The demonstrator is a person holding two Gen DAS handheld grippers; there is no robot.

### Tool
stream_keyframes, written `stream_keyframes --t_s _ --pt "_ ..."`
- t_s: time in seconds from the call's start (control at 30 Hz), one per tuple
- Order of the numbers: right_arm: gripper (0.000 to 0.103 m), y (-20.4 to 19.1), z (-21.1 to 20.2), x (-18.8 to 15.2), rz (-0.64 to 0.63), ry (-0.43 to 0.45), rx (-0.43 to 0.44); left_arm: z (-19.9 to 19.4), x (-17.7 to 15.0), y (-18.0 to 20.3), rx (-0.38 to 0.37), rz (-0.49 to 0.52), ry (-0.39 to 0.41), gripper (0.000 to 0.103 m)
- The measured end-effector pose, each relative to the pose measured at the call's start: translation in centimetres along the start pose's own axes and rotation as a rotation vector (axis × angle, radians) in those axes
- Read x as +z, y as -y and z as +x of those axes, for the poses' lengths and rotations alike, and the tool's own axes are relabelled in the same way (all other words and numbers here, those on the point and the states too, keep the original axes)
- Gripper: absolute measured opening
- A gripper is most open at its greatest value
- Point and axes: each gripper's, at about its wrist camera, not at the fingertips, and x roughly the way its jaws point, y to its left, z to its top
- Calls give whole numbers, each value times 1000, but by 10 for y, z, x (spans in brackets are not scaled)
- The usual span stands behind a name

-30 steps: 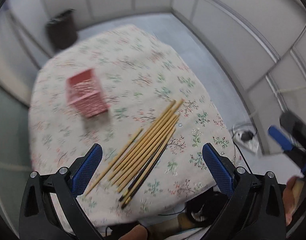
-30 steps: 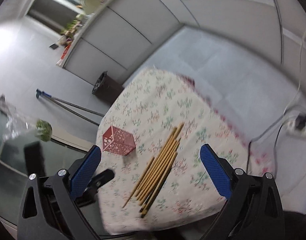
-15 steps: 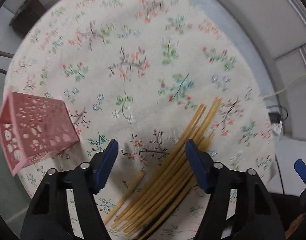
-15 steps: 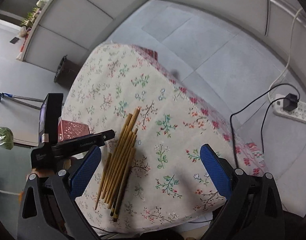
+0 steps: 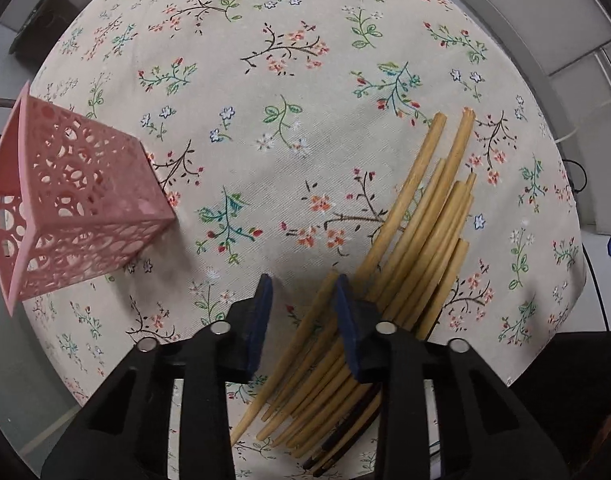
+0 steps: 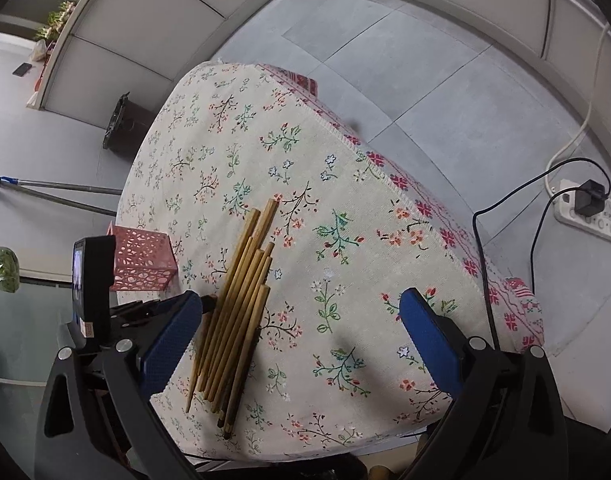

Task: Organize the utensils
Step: 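Lower the left tool onto the chopstick pile and close on one chopstick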

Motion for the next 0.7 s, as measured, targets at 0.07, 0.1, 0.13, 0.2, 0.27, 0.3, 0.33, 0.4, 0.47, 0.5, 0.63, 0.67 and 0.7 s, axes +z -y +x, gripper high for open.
stream_keyframes --t_s 0.07,0.1,0.13,0.2,0.27,0.3,0.33,0.4,0.47,0.5,0.63,0.67,0.7 --pt "96 2 0 1 9 -1 0 -1 1 -6 -24 -2 17 29" --pt "96 1 1 1 9 -1 1 -5 0 -8 -20 -4 32 29" --pt "96 1 1 1 6 -3 0 -9 0 -12 -15 -2 37 28" --pt "96 -1 3 0 -7 -8 -3 -10 -8 -16 -10 3 29 23" --pt "96 -2 4 0 -11 -7 -10 -5 -8 -18 -7 5 12 21" --pt "96 -1 4 1 -9 -3 -16 -2 -10 -20 -7 7 4 20" --pt "96 1 4 1 -6 3 -24 2 -12 -20 -10 10 -1 19" --pt "96 2 4 2 3 11 -34 7 -17 -25 -9 15 5 19" --pt "96 3 6 3 9 17 -48 6 -20 -29 -17 16 27 18" --pt "96 2 8 4 10 17 -55 4 -22 -31 -20 14 41 17" --pt "96 -7 21 13 20 8 -77 -3 -46 -32 -2 28 134 9" --pt "96 -11 27 16 24 4 -83 -7 -49 -33 13 37 157 8" --pt "96 -13 33 20 28 0 -90 -10 -54 -32 32 49 178 7"
